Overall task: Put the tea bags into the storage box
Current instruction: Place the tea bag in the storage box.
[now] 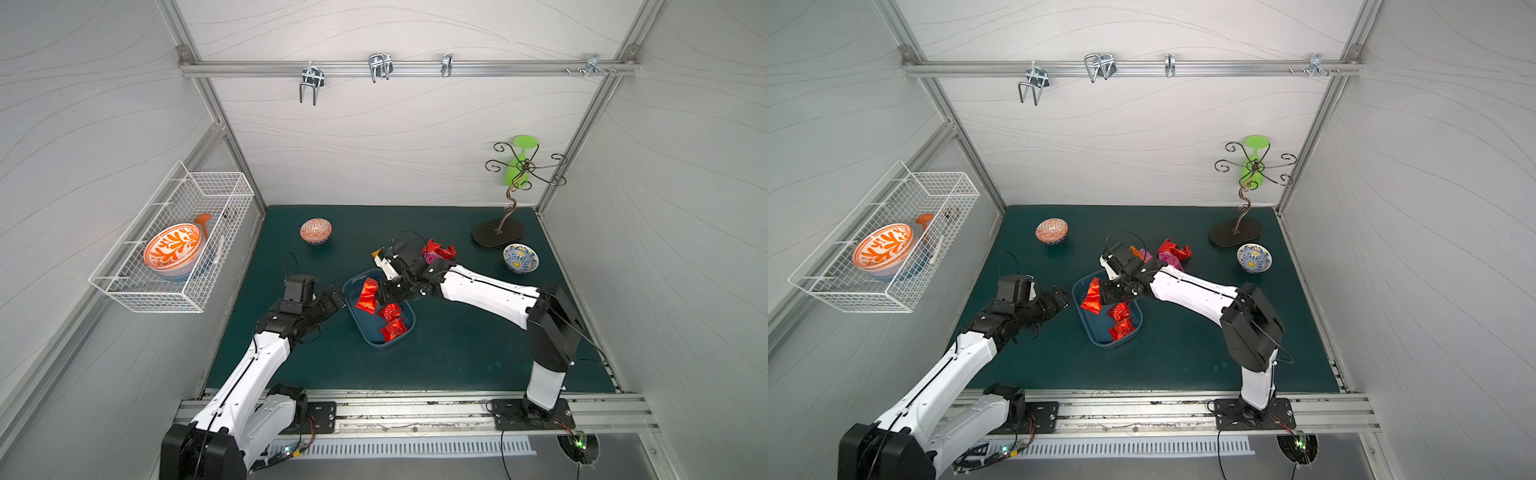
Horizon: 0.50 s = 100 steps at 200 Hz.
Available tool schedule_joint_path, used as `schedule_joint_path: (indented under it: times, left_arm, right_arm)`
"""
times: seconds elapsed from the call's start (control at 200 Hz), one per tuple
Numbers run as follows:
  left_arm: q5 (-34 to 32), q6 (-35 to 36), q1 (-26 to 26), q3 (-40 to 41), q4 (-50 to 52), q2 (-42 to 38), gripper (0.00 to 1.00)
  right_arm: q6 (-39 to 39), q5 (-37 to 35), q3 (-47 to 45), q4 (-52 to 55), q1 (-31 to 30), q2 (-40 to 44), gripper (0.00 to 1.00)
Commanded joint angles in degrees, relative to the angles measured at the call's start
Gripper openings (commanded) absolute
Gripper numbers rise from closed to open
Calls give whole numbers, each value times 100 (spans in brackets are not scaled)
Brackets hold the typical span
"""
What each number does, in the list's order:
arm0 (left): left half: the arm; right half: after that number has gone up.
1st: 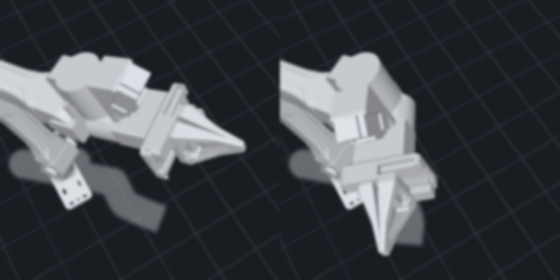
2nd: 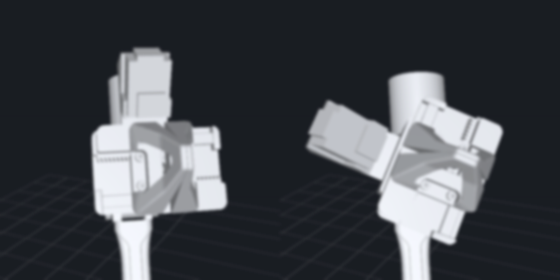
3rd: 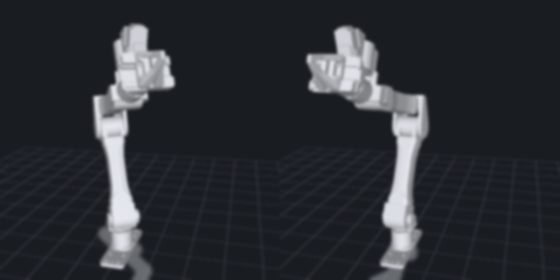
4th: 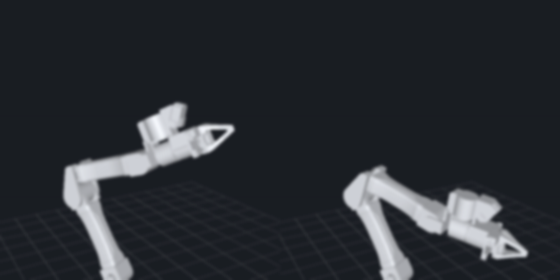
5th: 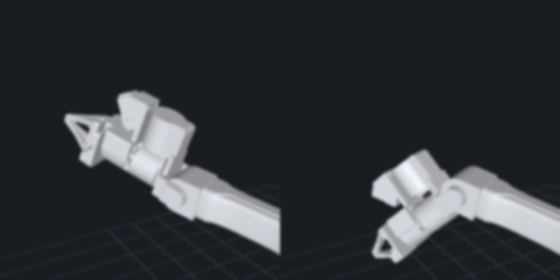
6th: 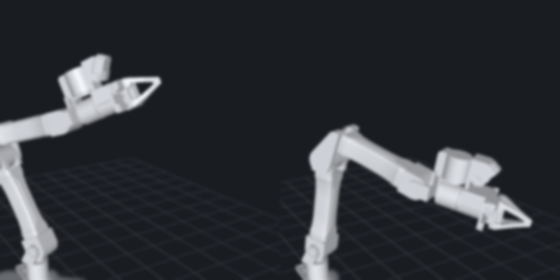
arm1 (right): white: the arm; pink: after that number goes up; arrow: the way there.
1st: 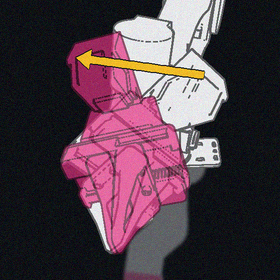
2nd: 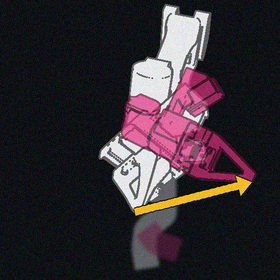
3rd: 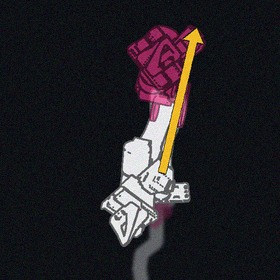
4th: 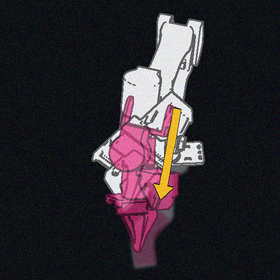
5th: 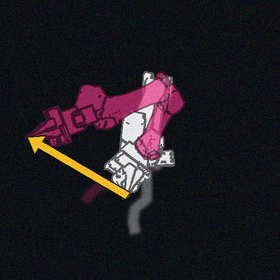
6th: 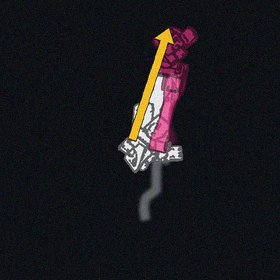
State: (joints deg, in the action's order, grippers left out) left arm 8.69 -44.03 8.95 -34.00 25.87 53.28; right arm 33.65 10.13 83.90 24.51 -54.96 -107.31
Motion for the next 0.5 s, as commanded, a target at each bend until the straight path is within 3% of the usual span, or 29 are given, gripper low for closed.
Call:
schedule_joint_path:
  times: [0.0, 0.19, 0.495]
  left_arm:
    - [-250, 99, 15, 7, 107, -205, 96]
    - [-298, 158, 15, 53, 95, -254, 96]
    - [-276, 202, 10, 38, 101, -265, 96]
  right_arm:
    - [322, -201, 109, 36, -4, -294, 0]
    - [564, -734, 48, 75, 41, -559, 0]
    - [1036, -927, -14, 41, 178, -868, 0]
